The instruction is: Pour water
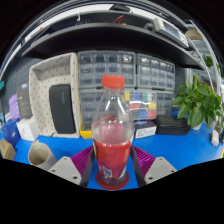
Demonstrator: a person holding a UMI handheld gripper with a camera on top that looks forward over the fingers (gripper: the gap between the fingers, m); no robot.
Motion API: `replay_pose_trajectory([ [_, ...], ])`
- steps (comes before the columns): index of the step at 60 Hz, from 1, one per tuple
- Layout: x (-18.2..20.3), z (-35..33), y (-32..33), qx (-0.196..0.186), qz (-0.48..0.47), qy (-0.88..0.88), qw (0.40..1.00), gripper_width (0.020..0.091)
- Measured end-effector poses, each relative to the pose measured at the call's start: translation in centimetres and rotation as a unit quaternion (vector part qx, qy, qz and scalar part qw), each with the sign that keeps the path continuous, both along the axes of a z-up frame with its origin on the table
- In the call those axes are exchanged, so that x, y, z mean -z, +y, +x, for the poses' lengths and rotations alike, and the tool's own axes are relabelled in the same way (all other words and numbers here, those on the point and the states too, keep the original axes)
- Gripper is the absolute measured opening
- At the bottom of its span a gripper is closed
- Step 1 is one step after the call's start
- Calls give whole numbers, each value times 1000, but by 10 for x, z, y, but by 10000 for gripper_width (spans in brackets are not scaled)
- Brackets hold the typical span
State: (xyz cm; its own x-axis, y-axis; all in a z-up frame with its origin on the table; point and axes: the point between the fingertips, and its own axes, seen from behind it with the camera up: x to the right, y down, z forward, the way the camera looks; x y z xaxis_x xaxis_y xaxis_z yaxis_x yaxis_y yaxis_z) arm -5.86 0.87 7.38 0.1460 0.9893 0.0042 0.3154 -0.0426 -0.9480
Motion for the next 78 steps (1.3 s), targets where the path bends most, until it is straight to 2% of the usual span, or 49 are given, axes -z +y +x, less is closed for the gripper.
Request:
replay_pose_trajectory([
  [3,7,7,-1,-2,7,-15,1000,724],
  [23,33,109,-28,15,-4,-64,998,724],
  [35,-11,161,-70,-3,2,-69,998,733],
  [55,-95,193,-123,-22,-11,-27,999,732],
  [61,-100,202,-129,-21,-10,-27,999,725],
  [78,-112,210,-158,-54,-2,-10,999,729],
])
